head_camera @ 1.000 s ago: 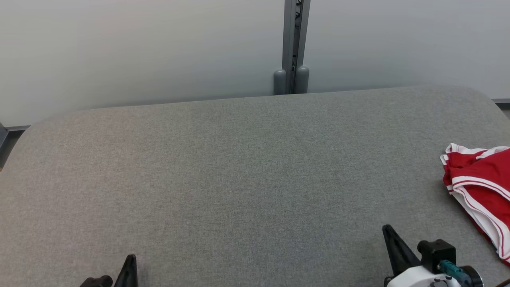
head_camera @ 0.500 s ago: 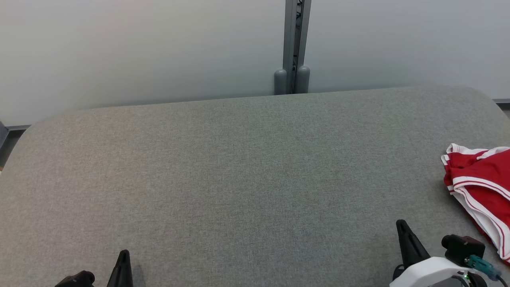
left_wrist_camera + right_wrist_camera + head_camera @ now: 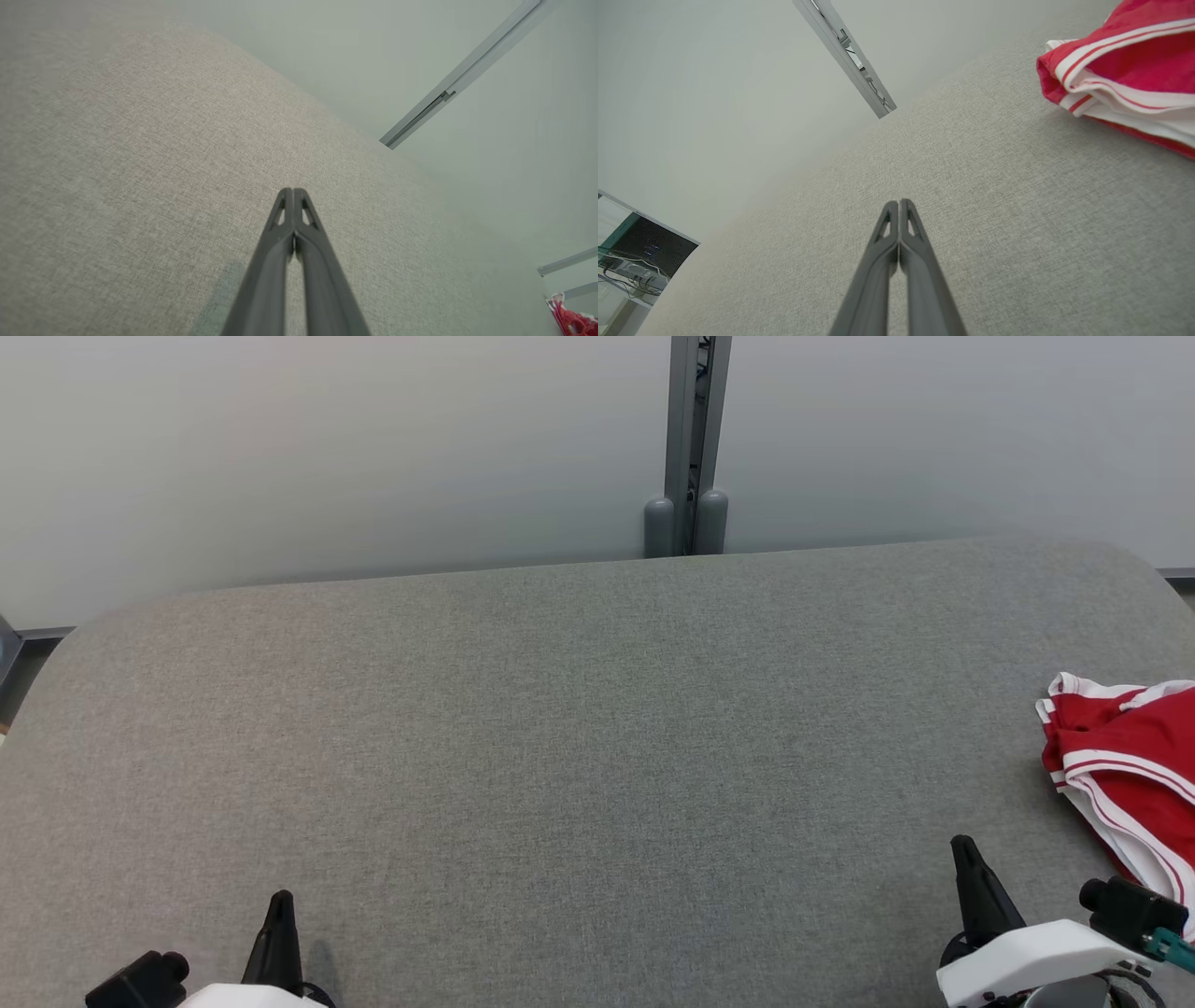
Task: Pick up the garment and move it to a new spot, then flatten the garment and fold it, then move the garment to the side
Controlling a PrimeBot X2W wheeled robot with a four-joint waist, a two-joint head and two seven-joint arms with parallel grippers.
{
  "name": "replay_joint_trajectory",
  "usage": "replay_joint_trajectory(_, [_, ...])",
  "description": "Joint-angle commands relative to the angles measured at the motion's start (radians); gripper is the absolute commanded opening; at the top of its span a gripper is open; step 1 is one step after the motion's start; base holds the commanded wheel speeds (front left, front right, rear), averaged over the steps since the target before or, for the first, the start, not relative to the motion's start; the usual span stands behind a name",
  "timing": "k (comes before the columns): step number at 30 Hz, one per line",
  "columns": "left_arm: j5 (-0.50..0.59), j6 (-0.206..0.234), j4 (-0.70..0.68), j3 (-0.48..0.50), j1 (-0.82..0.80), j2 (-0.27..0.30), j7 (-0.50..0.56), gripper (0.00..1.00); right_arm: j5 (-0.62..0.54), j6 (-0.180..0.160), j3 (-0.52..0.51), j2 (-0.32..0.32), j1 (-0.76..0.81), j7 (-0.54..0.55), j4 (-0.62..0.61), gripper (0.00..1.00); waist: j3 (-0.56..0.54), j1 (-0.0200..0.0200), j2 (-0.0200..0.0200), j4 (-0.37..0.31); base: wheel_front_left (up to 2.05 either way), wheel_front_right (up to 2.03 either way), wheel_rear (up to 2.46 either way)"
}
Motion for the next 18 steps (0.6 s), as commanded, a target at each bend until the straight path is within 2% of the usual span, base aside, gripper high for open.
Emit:
replay_joint_trajectory(1, [-0.039,-0.008,-0.021,0.006,-0.031,0.011,0.007,0.0,0.04,0.0,-0.007,-0.008,-0.019,0.008,-0.025,0.0,0.0,0.0,-0.0001,0.0,0.0,0.0,0.0])
replay_joint_trajectory(18, [-0.27,-0.027,-0.058,0.018,-0.058,0.013,0.065,0.0,0.28,0.0,-0.039,-0.011,-0.021,0.069,-0.073,0.0,0.001,0.0,-0.0001,0.003,0.0,0.0,0.0])
